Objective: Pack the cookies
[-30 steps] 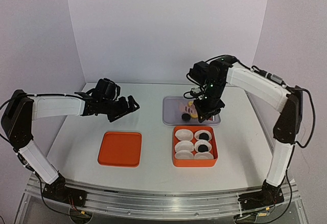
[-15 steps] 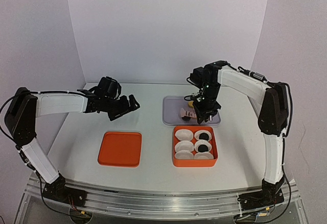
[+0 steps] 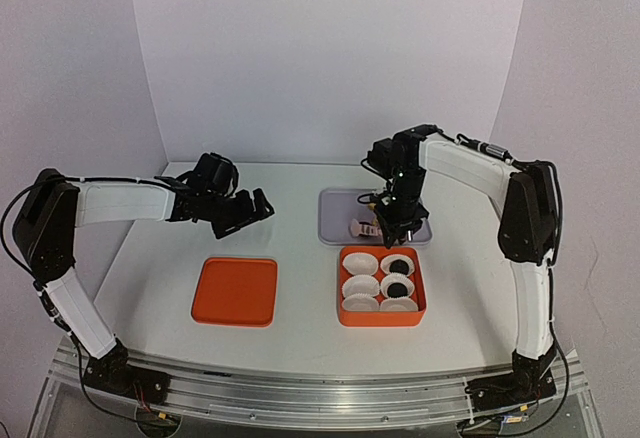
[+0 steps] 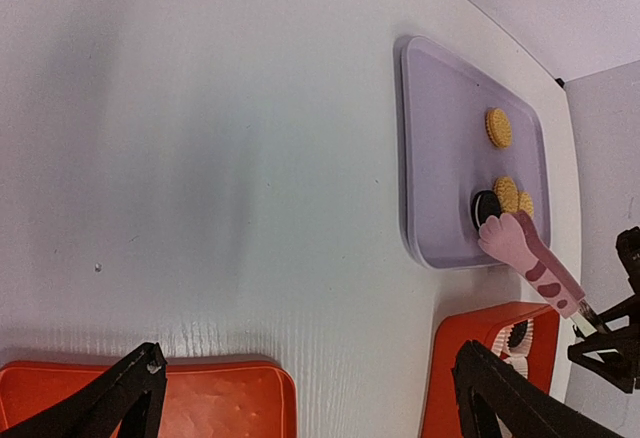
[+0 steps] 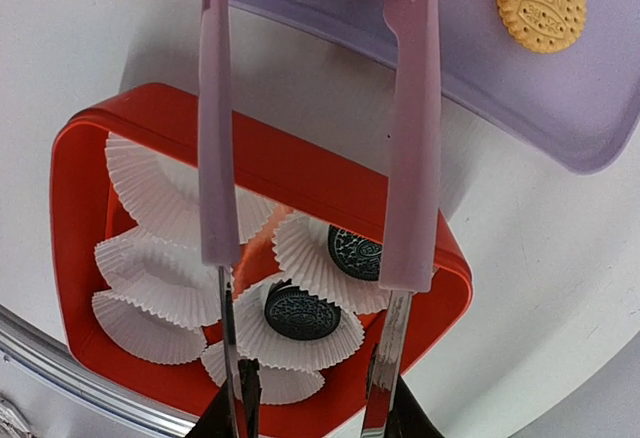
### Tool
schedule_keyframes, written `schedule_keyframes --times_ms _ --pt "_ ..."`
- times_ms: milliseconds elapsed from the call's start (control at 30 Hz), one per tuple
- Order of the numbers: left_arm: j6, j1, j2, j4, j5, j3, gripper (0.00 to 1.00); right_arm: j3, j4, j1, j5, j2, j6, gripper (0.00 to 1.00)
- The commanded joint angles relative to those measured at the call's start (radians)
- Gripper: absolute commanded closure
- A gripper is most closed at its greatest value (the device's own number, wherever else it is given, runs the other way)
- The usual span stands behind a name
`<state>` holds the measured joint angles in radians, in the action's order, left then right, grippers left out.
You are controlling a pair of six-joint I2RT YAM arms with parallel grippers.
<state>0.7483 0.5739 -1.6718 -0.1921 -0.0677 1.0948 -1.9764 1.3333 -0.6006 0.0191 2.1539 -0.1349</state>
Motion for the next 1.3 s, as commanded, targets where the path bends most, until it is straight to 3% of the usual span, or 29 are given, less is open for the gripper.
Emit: schedule_keyframes --times_ms 0,400,1267 --pt "-0.016 -0.005 -0.002 0.000 0.008 0.048 0.00 -0.050 0.368 -0.002 0.019 0.017 -0.001 0.68" --pt "-0.020 -0.010 -0.002 0.003 0.003 0.044 0.00 -0.153 0.406 -0.004 0.059 0.108 0.004 0.68" --pt "-0.030 -0.022 0.022 0.009 0.005 0.008 0.00 -0.160 0.530 -0.054 0.205 0.120 0.042 0.66"
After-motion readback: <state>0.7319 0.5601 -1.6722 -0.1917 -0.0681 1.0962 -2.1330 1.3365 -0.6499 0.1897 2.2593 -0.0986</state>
